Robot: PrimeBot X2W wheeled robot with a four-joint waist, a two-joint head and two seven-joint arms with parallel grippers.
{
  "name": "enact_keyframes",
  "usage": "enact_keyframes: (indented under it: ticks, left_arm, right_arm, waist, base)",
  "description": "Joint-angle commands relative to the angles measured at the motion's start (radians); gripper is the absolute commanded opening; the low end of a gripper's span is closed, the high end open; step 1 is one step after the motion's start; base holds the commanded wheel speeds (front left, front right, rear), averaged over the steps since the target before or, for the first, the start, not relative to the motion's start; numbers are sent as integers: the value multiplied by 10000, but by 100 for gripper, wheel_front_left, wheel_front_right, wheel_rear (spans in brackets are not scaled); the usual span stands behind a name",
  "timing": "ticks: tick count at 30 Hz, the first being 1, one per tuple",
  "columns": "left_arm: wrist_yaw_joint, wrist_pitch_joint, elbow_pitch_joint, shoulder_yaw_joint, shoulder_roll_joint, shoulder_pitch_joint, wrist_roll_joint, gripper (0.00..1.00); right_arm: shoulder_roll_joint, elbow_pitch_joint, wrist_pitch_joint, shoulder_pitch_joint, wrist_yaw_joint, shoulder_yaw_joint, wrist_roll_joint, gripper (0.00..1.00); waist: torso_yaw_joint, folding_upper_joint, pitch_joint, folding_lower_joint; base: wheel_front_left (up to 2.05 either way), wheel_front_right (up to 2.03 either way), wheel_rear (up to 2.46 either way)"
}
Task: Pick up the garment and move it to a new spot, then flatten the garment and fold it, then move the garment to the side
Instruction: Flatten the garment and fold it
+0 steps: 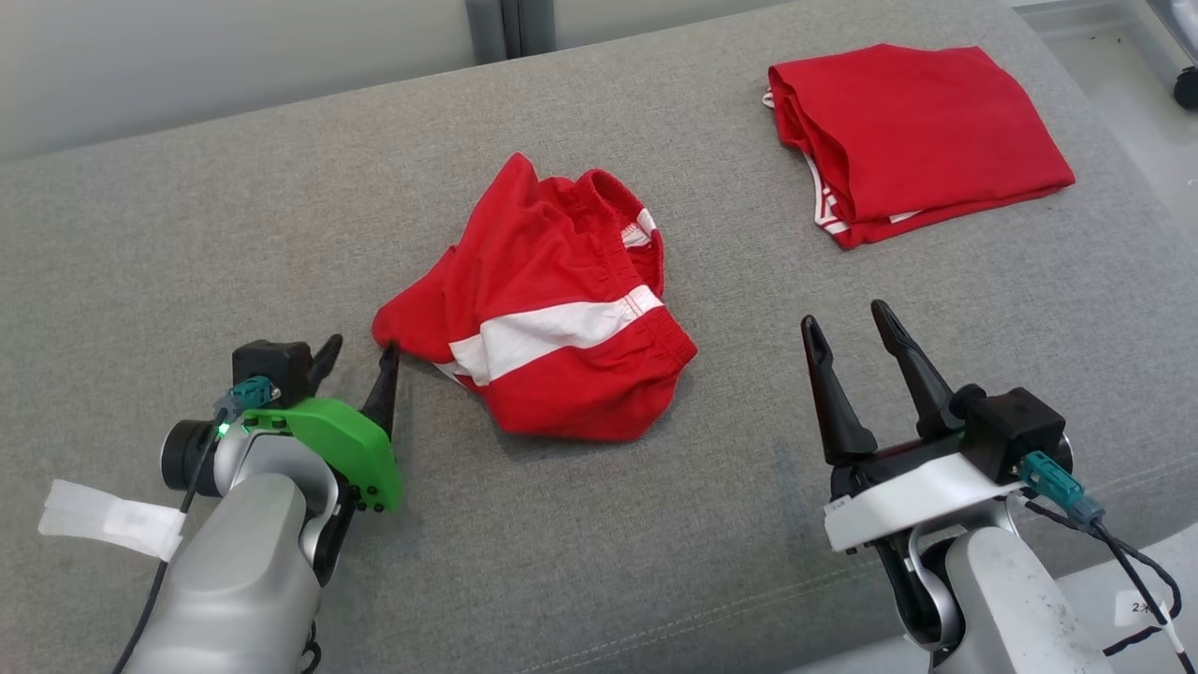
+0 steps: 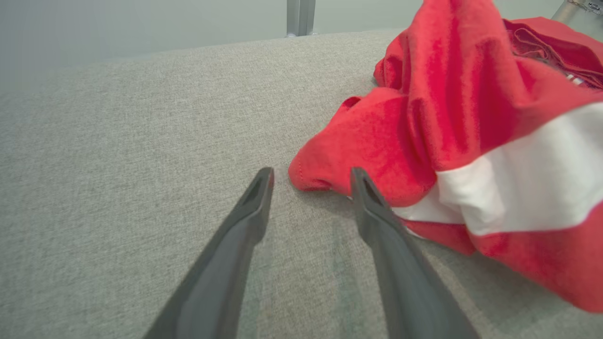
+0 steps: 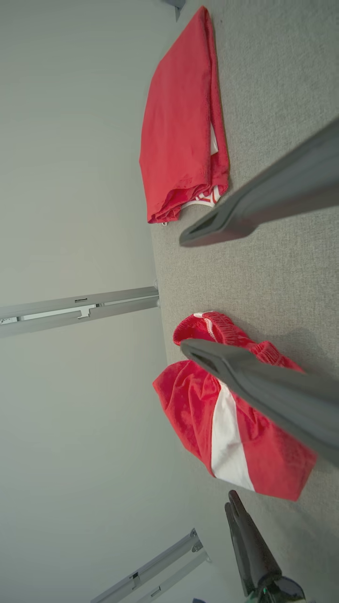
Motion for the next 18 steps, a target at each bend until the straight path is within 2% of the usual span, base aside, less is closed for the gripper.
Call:
enact_keyframes:
  ticks: [1, 18]
  left_arm:
    - [-13, -4, 15, -63, 125, -184, -99, 100]
    - [-14, -4, 479, -788, 362, -741, -586, 100]
  right_arm:
    - [-30, 29, -40, 14, 0, -22, -97, 100]
    - [-30, -79, -41, -108, 0, 2, 9, 100]
  waist:
    - [-75, 0, 40, -1]
    - [-491, 0, 379, -1]
  base:
    - [0, 0, 0]
    - [0, 0, 0]
